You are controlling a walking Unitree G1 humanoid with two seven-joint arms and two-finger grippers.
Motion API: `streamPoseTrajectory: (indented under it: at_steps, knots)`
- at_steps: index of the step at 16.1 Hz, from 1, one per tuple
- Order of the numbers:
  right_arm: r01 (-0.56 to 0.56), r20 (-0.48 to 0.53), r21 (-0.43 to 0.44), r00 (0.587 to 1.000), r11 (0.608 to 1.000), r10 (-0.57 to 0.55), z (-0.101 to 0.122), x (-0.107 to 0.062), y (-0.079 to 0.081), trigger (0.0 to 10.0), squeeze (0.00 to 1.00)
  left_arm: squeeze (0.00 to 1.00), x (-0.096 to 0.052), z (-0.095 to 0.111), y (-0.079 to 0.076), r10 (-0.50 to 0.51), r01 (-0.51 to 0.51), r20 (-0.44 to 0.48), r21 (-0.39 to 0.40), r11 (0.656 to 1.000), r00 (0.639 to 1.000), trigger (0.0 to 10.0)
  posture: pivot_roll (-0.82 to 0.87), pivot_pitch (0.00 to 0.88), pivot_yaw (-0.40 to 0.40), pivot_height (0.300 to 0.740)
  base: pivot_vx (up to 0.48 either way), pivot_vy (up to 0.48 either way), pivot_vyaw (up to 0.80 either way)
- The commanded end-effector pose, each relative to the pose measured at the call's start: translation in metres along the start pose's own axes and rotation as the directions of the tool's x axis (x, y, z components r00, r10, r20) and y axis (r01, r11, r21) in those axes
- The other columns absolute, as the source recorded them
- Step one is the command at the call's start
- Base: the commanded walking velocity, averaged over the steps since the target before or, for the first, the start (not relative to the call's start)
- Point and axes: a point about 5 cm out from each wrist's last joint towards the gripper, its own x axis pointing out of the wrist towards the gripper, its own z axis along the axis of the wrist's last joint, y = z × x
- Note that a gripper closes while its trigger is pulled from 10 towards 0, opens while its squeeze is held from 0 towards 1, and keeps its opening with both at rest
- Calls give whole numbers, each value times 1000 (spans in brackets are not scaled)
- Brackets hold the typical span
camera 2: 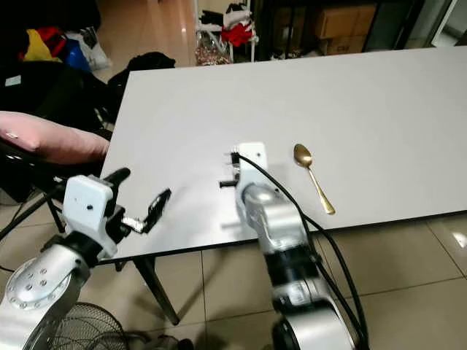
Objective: Setting the table
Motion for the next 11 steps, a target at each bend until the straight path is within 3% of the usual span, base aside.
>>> streamPoseTrajectory:
  at_steps: [1,6,11]
  knots:
    - [-12,24,-2,1000,1000,12,8,2,9,10000,0,0,-3,1,-1,-21,21,-5,4,1000,1000,10000,-54,56,54,740,0,0,0]
    - [-72,21,-28,997,997,73,10,12,51,10000,0,0,-14,-2,6,-8,9,-40,17,1000,999,10000,-34,68,35,740,0,0,0]
    - [-124,-5,-3,992,992,124,5,14,75,10000,0,0,-23,-3,8,12,-11,-61,20,1000,998,10000,-17,86,27,740,0,0,0]
